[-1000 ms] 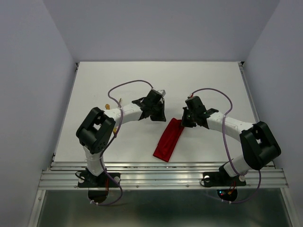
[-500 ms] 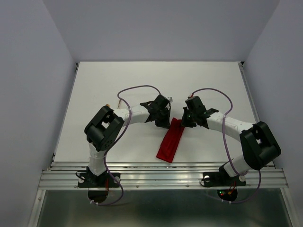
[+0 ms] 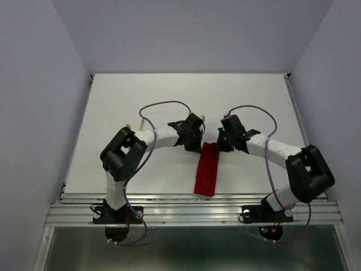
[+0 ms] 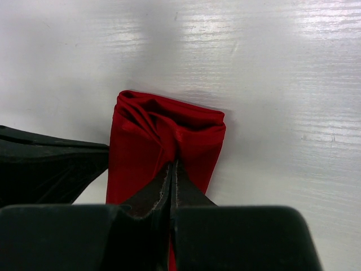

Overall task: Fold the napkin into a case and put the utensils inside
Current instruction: Stuff the top corner of the smaller-rectangle-folded napkin into the folded napkin.

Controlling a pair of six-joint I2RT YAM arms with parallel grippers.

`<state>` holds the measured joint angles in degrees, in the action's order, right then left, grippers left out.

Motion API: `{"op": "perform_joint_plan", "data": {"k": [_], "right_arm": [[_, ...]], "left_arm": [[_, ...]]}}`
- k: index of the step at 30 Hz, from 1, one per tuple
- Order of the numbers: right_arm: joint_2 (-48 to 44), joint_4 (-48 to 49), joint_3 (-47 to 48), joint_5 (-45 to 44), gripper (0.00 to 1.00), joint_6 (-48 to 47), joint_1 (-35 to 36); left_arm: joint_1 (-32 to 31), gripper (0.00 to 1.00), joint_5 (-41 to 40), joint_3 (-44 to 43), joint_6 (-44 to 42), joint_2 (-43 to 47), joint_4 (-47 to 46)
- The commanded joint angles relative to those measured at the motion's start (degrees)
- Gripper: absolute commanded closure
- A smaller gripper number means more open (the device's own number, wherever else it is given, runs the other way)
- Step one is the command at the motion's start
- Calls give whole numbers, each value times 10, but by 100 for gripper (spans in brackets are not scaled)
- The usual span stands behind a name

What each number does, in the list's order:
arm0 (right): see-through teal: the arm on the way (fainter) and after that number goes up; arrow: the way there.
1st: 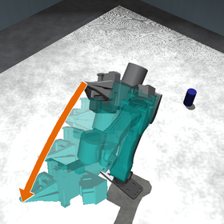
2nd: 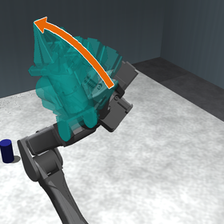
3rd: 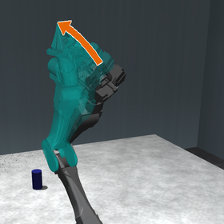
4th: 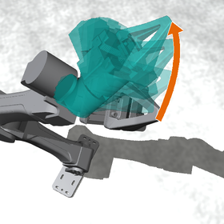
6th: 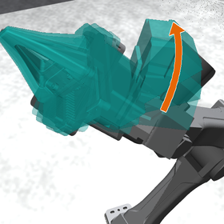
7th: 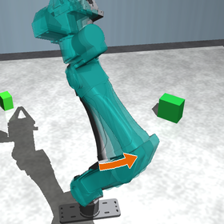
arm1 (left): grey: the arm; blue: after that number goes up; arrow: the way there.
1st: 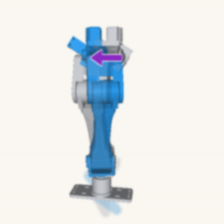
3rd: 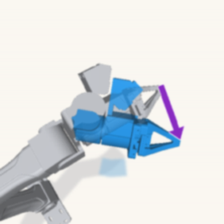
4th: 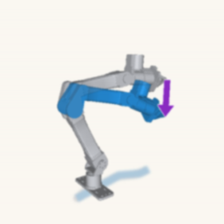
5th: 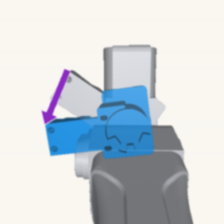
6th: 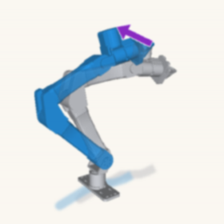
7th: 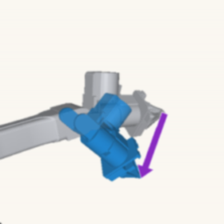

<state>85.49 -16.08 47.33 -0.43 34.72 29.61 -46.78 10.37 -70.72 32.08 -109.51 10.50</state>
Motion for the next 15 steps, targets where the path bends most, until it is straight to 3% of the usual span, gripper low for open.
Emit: {"op": "perform_joint_plan", "data": {"k": [1, 15], "right_arm": [[-17, 9, 16, -1, 99, -2, -1], [-14, 11, 16, -1, 99, -3, -1]], "left_arm": [[-1, 100, -42, -8, 3, 58, 15], [-10, 100, -26, -23, -1, 49, 18]]}}
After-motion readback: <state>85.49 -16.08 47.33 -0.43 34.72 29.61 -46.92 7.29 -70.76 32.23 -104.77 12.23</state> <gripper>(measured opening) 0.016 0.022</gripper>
